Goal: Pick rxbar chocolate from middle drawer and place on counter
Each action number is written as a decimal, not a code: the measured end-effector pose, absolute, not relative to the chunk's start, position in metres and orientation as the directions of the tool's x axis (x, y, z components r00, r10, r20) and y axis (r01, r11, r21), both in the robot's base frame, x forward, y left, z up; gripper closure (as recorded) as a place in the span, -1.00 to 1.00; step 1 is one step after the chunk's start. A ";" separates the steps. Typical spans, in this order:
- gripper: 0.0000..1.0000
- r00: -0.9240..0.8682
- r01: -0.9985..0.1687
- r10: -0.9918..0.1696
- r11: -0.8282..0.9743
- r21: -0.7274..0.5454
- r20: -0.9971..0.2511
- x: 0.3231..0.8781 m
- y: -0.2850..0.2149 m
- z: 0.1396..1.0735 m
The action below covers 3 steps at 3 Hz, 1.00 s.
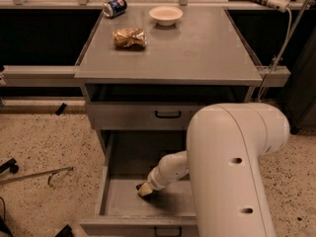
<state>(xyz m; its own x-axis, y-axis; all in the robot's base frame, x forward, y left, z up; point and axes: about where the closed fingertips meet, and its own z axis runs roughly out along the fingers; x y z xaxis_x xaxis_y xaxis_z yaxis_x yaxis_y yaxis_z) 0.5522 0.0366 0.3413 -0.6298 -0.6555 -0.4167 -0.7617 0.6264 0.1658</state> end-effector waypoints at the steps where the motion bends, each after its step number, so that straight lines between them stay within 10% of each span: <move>1: 0.77 -0.630 -0.762 -0.655 0.626 0.166 -0.417 0.552 0.037 0.350; 3: 1.00 -0.636 -0.754 -0.629 0.628 0.190 -0.447 0.551 0.025 0.366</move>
Offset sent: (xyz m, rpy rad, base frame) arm -0.0051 -0.0365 0.0414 0.1865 0.0191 -0.0706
